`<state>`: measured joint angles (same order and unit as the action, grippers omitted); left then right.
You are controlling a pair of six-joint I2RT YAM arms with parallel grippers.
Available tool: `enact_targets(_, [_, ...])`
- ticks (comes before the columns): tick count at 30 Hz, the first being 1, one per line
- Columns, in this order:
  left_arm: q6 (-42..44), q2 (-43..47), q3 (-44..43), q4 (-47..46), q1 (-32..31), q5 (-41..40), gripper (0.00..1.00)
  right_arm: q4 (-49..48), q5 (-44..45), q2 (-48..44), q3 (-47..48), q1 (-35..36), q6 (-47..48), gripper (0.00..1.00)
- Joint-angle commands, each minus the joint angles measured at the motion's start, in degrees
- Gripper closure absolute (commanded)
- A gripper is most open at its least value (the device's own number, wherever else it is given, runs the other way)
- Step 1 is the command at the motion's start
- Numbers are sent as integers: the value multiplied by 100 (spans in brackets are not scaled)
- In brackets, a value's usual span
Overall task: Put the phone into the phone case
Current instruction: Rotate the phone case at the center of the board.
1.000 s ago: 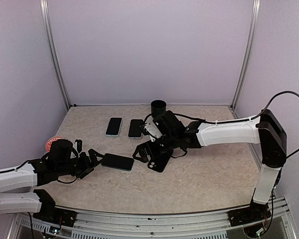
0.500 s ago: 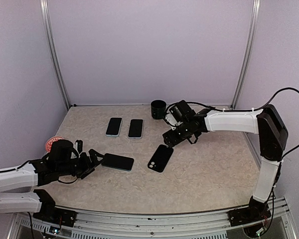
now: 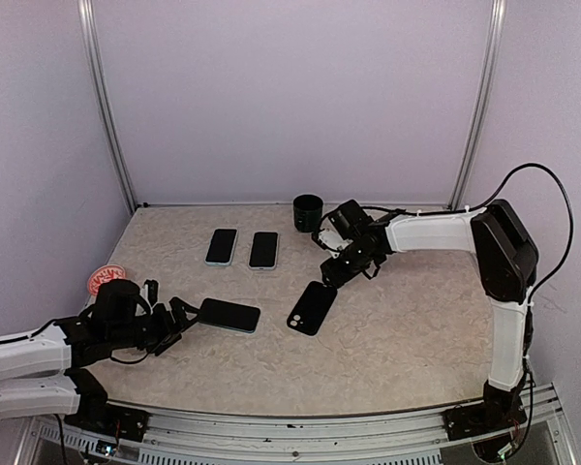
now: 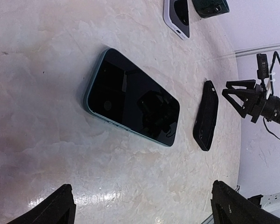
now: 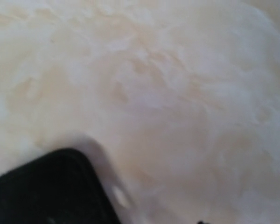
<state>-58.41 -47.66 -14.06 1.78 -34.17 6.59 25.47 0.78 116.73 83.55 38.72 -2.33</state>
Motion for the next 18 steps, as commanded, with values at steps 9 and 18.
enact_targets(9, [12, -169, 0, -134, -28, -22, 1, -82, -316, 441, 224, -10, 49, 58])
enact_targets(18, [8, -149, 46, -133, -29, -44, 1, -195, -504, 520, 155, -36, -53, 92])
